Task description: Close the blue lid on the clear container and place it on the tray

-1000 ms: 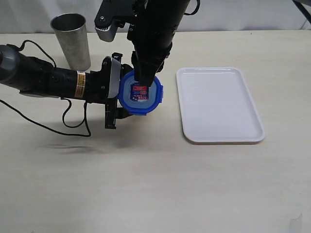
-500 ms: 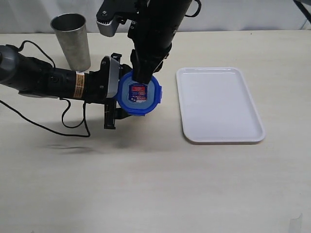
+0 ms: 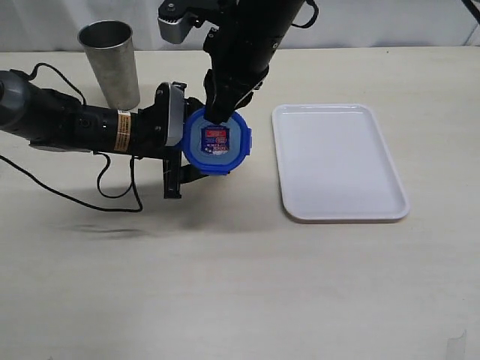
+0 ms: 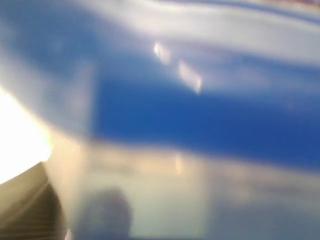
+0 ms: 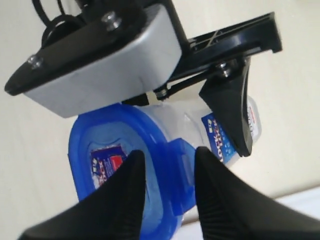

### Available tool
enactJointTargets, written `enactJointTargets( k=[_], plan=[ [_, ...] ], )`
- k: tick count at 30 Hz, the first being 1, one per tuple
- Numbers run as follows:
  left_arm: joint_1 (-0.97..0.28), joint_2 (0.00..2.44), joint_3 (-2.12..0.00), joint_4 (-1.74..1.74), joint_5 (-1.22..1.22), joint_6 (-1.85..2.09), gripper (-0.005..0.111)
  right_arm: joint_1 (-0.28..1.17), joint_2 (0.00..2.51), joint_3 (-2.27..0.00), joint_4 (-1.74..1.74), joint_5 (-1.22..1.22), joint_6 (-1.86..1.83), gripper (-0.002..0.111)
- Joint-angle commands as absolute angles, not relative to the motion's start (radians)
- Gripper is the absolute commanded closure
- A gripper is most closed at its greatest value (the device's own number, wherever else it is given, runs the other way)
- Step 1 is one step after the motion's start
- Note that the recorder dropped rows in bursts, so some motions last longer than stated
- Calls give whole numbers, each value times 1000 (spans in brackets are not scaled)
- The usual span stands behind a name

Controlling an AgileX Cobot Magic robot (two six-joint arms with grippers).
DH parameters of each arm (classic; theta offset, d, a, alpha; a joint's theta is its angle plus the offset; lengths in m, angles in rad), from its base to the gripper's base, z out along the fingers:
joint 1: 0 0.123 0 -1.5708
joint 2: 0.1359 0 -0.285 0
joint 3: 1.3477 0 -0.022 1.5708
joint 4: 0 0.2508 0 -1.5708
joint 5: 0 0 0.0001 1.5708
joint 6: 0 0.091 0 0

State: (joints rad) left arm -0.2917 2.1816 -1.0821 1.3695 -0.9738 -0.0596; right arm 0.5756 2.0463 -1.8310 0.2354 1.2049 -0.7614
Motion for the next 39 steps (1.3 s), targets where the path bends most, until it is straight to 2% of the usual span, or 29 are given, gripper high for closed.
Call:
enactJointTargets(
  k=[1, 17, 39],
  plan=[
    [-293, 2172, -1083, 1268, -1074, -253, 107, 552, 2066, -1797, 134, 1170, -698, 84],
    [-267, 2167, -1083, 1247, -1068, -453, 107, 474, 2002, -1796, 148, 1156, -479, 84],
    [-280, 2146, -1083, 1301, -945, -525, 107, 474, 2046, -1786, 122, 1150, -365, 84]
  ],
)
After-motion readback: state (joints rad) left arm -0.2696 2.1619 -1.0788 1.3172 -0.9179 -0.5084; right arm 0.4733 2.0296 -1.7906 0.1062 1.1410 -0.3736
